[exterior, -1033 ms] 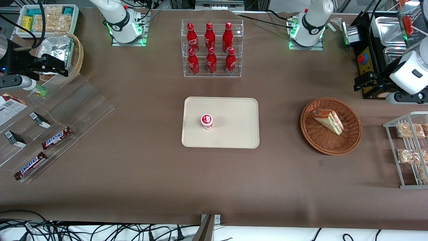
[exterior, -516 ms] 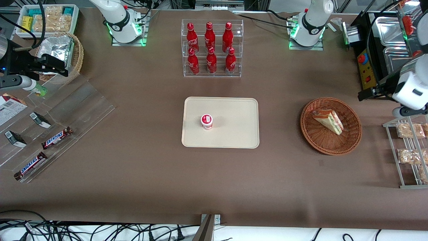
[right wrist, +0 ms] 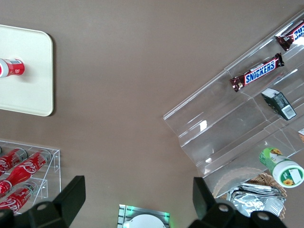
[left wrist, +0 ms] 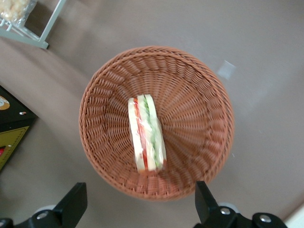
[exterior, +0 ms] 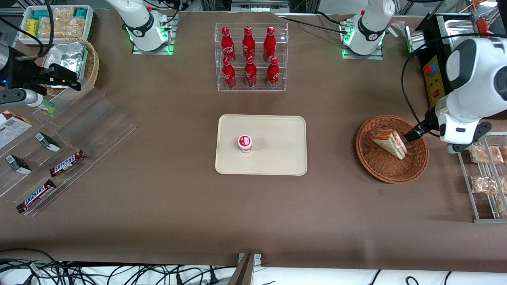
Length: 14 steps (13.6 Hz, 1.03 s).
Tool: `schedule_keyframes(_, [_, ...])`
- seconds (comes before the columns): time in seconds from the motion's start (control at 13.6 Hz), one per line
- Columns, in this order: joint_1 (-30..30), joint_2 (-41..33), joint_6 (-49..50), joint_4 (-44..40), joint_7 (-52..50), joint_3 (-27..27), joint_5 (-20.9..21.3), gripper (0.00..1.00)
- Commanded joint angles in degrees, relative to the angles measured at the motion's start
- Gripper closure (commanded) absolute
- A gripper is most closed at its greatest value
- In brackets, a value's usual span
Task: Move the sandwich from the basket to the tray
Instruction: 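Close the left gripper on the wrapped sandwich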
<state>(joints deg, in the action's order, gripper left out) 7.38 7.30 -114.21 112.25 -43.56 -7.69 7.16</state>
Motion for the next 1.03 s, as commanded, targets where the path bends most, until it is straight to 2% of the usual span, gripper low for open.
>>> schedule_keyframes(0.0, [0.26,-2.2,-7.84,7.79,-4.77,-0.57,2.77,0.0])
schedule_keyframes(0.44, [2.37,-0.62,-23.84,17.38,-5.04,-0.48,2.86,0.0])
schedule_keyframes(0.74, [2.55,2.36,-34.13,21.69,-8.64,-0.39,2.95,0.0])
schedule_keyframes(0.96, [2.64,4.12,-37.57,22.84,-8.73,-0.3,2.95,0.0])
